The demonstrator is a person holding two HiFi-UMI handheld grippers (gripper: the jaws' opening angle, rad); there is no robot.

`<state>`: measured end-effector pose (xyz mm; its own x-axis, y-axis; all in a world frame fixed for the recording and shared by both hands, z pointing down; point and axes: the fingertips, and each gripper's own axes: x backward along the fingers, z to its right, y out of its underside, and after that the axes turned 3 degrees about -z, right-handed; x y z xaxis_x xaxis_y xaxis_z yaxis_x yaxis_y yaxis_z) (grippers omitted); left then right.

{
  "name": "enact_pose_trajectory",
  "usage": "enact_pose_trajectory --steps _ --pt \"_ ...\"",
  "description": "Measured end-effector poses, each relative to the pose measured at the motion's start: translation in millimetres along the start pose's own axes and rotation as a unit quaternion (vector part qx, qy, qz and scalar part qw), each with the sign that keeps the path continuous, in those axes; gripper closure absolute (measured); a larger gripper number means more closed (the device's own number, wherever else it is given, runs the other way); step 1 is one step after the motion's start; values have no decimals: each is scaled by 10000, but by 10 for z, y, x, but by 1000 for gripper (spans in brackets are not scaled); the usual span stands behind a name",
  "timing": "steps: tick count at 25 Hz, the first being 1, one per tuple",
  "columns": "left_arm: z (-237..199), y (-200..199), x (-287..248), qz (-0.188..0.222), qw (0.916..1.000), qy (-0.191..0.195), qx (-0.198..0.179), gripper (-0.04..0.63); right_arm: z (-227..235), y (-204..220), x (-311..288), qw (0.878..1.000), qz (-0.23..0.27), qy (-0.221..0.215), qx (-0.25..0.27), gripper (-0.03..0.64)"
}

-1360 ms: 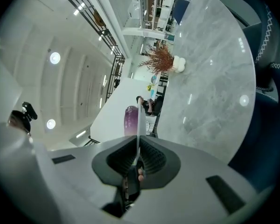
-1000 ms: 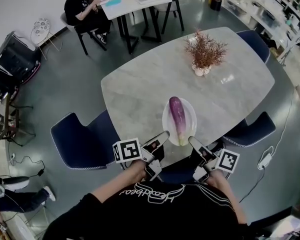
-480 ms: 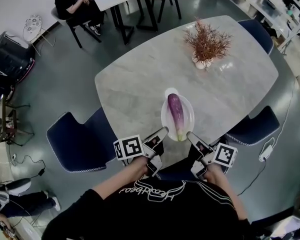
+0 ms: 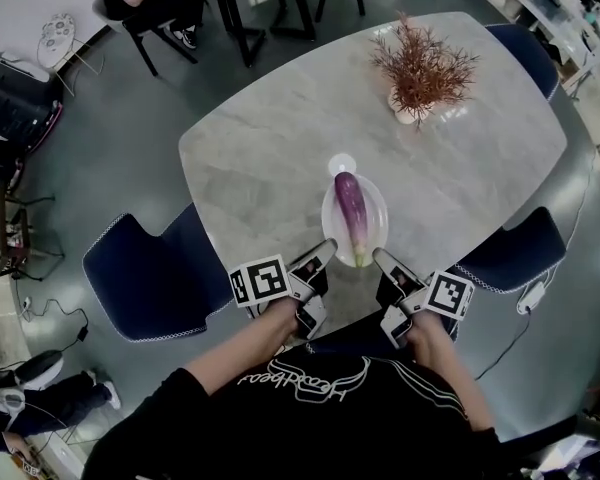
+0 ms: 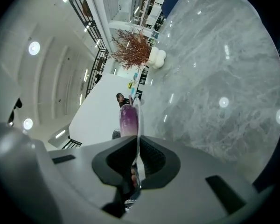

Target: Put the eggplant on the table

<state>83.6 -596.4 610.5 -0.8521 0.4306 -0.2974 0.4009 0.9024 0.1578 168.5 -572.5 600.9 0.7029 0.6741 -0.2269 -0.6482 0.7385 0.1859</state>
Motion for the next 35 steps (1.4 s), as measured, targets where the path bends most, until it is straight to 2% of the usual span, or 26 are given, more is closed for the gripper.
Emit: enact_pose_trajectory --steps 17,25,35 --pt "-463 -8 -264 -207 9985 -464 204 569 596 -52 -135 9984 -279 472 -170 598" --pt "-573 28 -281 -285 9969 -574 461 569 703 -4 -162 9968 -309 523 -519 598" --pt "-668 62 -295 -470 9949 -794 417 569 832 57 -167 9920 -551 1006 -523 598"
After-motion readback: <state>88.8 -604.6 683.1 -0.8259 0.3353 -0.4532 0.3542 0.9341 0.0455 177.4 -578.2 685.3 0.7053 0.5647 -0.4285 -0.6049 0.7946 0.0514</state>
